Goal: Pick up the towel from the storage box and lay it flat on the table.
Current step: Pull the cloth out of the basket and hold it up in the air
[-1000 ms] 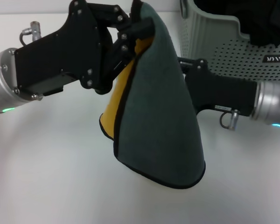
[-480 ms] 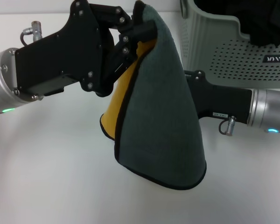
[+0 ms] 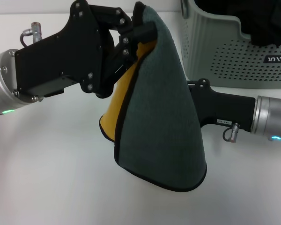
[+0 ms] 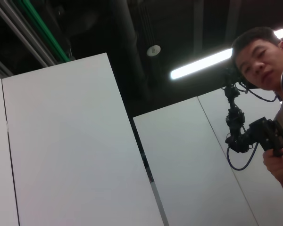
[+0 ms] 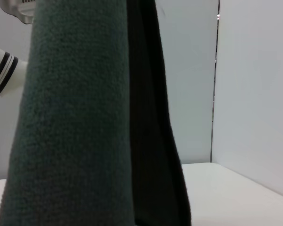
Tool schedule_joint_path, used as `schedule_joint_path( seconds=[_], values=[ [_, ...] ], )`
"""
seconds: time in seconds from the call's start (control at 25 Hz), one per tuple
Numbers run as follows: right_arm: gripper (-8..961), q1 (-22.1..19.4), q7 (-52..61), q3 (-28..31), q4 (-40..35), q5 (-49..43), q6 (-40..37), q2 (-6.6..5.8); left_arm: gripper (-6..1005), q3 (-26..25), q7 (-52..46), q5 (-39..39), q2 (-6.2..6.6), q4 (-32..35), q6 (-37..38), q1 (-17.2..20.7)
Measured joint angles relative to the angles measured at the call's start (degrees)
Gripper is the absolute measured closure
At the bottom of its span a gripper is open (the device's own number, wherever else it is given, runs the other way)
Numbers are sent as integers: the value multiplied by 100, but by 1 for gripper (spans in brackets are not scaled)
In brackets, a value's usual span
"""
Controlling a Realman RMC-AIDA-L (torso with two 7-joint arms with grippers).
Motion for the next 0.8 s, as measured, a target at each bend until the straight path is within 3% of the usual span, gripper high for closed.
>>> schedule_joint_path(
  seconds=[0.2,0.28,0.8],
  values=[
    [415,10,-4,-3,73,24,17,0,968,0,-1,0,-6,-1,0,-9],
    [650,10,-3,-20,79,25,46,0,968,4,-1,0,-8,-1,4,-10],
    [682,71,4,-404,80,128,455,0,968,130,18,-53,-8,0,11,-9]
  ],
)
